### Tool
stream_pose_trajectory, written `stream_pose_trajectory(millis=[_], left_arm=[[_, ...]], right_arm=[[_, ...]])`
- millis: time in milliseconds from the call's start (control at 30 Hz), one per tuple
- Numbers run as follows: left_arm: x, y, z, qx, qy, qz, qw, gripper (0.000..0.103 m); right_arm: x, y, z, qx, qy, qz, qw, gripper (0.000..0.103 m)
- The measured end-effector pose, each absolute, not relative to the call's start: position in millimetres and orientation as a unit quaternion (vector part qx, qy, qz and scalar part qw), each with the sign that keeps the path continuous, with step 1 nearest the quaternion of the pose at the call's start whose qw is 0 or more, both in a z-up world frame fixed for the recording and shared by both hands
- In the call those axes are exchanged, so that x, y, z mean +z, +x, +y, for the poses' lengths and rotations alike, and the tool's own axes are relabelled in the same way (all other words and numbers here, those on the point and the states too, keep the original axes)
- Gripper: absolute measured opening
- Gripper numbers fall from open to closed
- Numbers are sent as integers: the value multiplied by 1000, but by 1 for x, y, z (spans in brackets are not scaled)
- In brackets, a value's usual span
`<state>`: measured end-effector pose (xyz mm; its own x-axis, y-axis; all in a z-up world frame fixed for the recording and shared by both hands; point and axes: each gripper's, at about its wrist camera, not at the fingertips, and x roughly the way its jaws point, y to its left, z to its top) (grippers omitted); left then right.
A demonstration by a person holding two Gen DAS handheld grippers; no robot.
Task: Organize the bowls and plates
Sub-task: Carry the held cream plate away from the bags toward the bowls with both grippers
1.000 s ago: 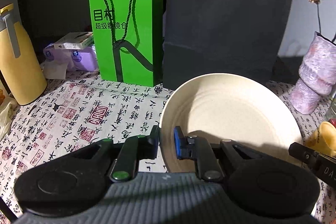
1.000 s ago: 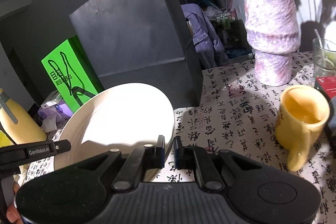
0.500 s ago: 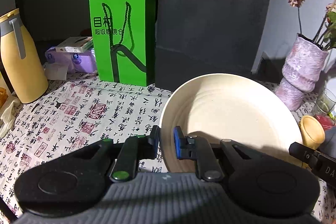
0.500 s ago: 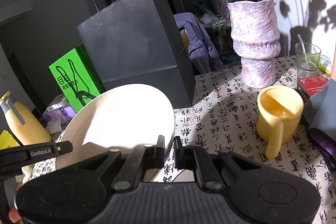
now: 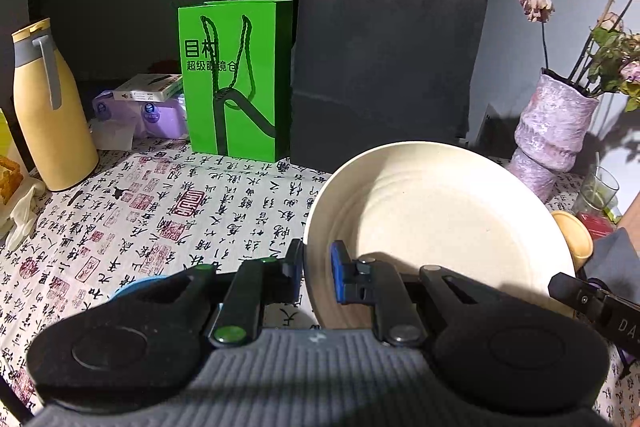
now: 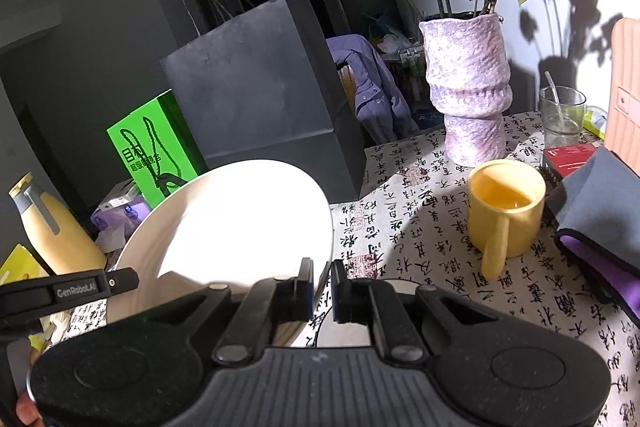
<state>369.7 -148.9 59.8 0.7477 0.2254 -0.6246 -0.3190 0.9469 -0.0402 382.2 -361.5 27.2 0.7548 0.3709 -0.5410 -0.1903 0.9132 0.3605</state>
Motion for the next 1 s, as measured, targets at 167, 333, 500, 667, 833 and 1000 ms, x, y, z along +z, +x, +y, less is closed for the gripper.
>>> stream_pose_trajectory(millis=[167,333,500,667,833,1000], left_arm=[[63,355,-153,142,-73,320,934,15],[67,341,-157,137,-75,315,936,15],[69,328,-162,135,-74,311,938,15],[71,315,-165,131,-77,306,940,15],[73,303,-167,126,-82,300,942,15],[74,289,-169,122,-86,293,944,15]], right_arm=[[30,366,-366,149,145,312,927,8],[34,351,-370,146,144,308,929,8],[36,337,-374,143,143,305,931,8],[36,324,-377,143,142,302,932,8],[37,310,-379,141,141,299,933,8],[38,295,-379,140,137,294,936,8]])
